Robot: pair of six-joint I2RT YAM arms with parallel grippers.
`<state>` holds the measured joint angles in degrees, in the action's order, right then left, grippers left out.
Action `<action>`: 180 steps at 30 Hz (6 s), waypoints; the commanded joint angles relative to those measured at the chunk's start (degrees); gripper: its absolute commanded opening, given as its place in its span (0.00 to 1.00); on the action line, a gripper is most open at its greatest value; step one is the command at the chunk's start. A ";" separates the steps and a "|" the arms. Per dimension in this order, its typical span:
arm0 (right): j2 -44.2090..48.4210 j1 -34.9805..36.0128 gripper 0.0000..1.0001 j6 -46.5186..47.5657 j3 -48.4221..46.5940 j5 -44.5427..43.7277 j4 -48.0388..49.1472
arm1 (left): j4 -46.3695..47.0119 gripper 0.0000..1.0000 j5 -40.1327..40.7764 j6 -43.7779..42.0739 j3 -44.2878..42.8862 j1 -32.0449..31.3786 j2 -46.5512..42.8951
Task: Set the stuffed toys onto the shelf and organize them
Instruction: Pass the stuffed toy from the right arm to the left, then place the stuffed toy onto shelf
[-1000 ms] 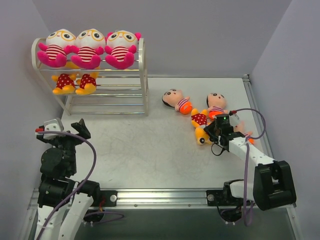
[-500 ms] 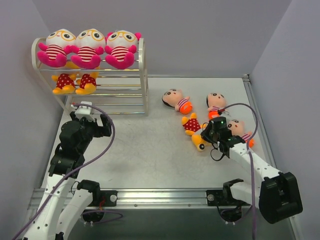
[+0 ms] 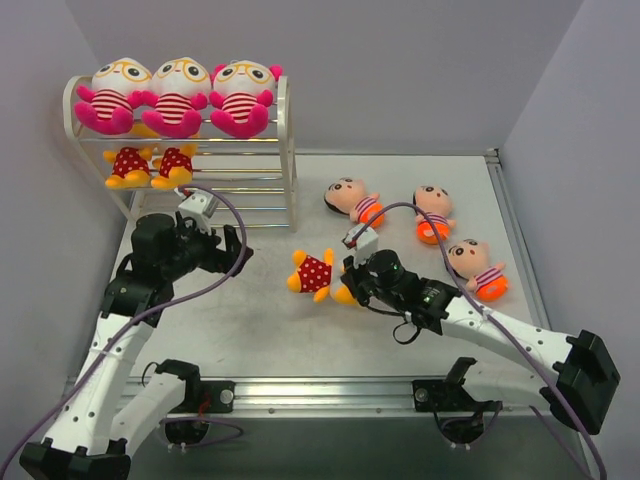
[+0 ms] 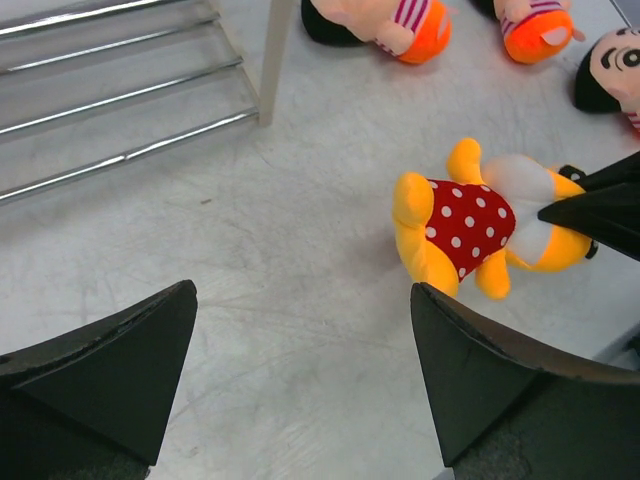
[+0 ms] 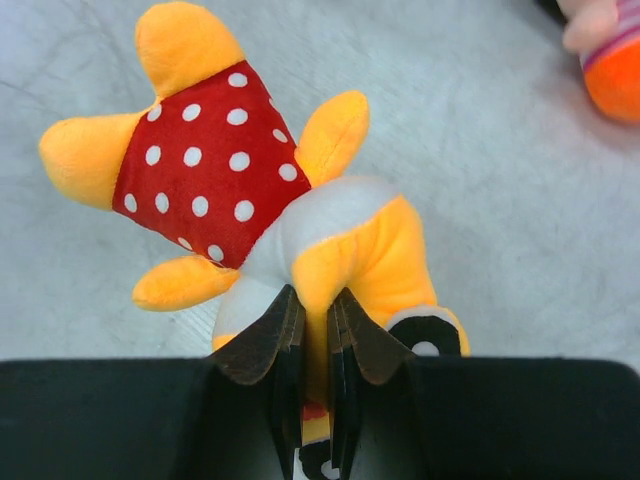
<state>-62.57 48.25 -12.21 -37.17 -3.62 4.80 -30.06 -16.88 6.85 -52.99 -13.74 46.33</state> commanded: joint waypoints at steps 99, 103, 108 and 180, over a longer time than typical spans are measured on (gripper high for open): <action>12.47 11.69 0.88 -1.24 -1.42 -21.96 14.19 | 45.62 0.03 37.71 56.60 27.69 -7.09 -10.91; 15.10 10.38 0.88 -1.07 -0.28 -21.87 13.49 | 50.18 0.03 39.91 56.87 26.28 -7.09 -5.39; 16.95 8.71 0.88 0.16 0.69 -21.43 12.34 | 53.95 0.04 42.63 57.04 23.20 -7.01 0.77; 19.67 6.42 0.88 2.01 2.98 -22.49 11.02 | 78.84 0.47 47.21 55.02 5.71 -1.82 41.13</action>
<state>-42.70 55.05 -10.46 -34.15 -24.84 14.63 47.57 30.81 61.52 -45.60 -16.01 88.88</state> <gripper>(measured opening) 0.881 0.458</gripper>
